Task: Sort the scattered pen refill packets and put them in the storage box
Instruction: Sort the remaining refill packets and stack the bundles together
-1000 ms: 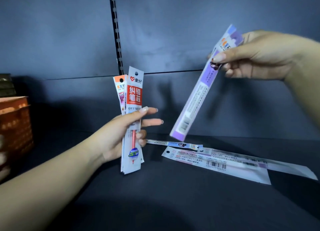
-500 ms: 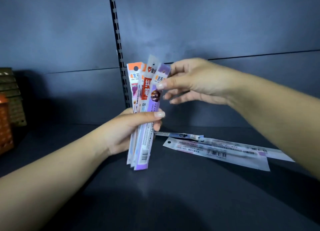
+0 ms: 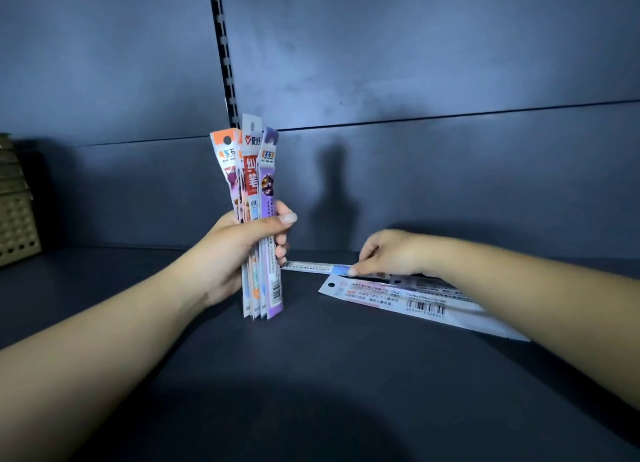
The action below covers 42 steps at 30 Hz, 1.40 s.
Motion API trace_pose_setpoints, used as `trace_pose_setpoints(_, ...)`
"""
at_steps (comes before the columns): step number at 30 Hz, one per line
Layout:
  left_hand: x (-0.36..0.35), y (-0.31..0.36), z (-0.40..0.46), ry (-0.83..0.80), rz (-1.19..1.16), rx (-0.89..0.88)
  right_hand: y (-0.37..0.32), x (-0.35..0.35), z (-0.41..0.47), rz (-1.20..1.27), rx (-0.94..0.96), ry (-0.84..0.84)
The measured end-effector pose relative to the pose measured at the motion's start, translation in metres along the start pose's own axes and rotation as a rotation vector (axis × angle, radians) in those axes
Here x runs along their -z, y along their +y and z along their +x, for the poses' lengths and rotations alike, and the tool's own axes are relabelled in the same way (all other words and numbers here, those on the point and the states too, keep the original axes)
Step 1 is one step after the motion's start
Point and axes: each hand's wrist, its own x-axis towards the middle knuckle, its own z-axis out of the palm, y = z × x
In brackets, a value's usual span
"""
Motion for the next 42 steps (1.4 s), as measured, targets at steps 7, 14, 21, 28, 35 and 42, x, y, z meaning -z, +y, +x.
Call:
trace_pose_setpoints(7,0.002,-0.001,0.002,-0.002,-0.026,0.011,0.004,0.017,0.0,0.159,0.044,0.118)
trace_pose_setpoints(14,-0.003,-0.002,0.0,-0.061,-0.062,-0.003,0.01,0.082,-0.051,0.121,-0.008,0.061)
trace_pose_setpoints(21,-0.019,-0.002,-0.007,-0.243,-0.084,-0.013,0.058,0.086,-0.096,-0.066,-0.257,-0.043)
trace_pose_setpoints(28,-0.021,0.001,-0.01,-0.253,-0.087,0.007,0.065,0.07,-0.096,-0.198,-0.307,-0.187)
trace_pose_setpoints(35,-0.018,0.004,-0.012,-0.212,-0.083,0.026,0.065,0.078,-0.096,-0.065,-0.296,-0.235)
trace_pose_setpoints(42,-0.017,0.004,-0.01,-0.198,-0.079,0.04,0.068,0.095,-0.1,0.178,-0.264,-0.087)
